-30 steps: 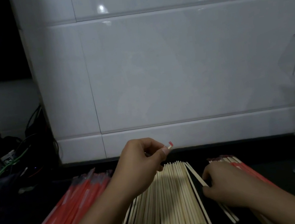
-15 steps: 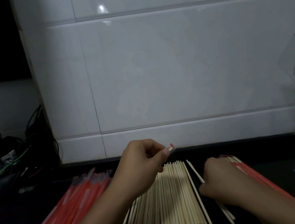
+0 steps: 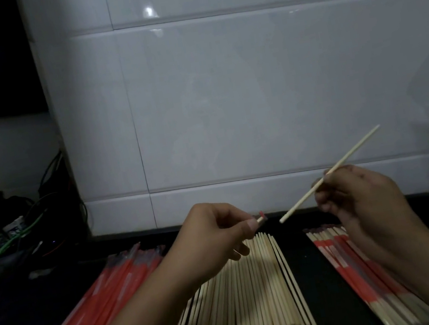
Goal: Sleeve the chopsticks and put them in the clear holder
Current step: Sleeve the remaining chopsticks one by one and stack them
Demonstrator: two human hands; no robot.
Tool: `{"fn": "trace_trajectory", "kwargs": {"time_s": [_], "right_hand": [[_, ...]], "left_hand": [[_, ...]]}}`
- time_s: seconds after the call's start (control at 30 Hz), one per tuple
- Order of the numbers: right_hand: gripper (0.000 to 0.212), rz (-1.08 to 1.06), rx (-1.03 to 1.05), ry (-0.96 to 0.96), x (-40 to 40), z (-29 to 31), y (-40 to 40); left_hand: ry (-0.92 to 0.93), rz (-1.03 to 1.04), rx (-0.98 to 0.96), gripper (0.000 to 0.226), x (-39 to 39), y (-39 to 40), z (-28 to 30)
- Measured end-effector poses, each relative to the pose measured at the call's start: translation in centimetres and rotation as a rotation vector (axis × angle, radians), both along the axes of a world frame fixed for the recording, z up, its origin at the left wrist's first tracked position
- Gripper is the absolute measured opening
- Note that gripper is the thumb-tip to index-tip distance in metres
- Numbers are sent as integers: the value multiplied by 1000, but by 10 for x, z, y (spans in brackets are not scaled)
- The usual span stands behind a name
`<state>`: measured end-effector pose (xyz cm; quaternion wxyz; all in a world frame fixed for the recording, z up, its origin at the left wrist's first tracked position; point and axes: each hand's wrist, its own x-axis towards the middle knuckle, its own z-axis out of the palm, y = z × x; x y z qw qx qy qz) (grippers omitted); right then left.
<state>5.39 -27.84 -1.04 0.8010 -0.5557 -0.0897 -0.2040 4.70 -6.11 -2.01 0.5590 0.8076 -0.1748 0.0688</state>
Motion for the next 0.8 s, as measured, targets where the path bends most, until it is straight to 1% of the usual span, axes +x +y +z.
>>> {"fn": "trace_trajectory", "kwargs": {"time_s": [0.13, 0.37, 0.47, 0.63, 0.8], "right_hand": [[22, -56, 21, -36, -1, -4, 3], [14, -90, -127, -24, -1, -14, 12], [13, -102, -123, -33, -2, -14, 13], [18, -111, -56, -37, -2, -10, 6], [18, -72, -80, -23, -4, -10, 10]], "left_hand": [[19, -31, 28, 8, 0, -1, 0], [46, -50, 52, 8, -2, -4, 0], [55, -42, 58, 8, -1, -4, -1], [48, -32, 47, 8, 0, -3, -1], [45, -40, 44, 8, -2, -4, -1]]}}
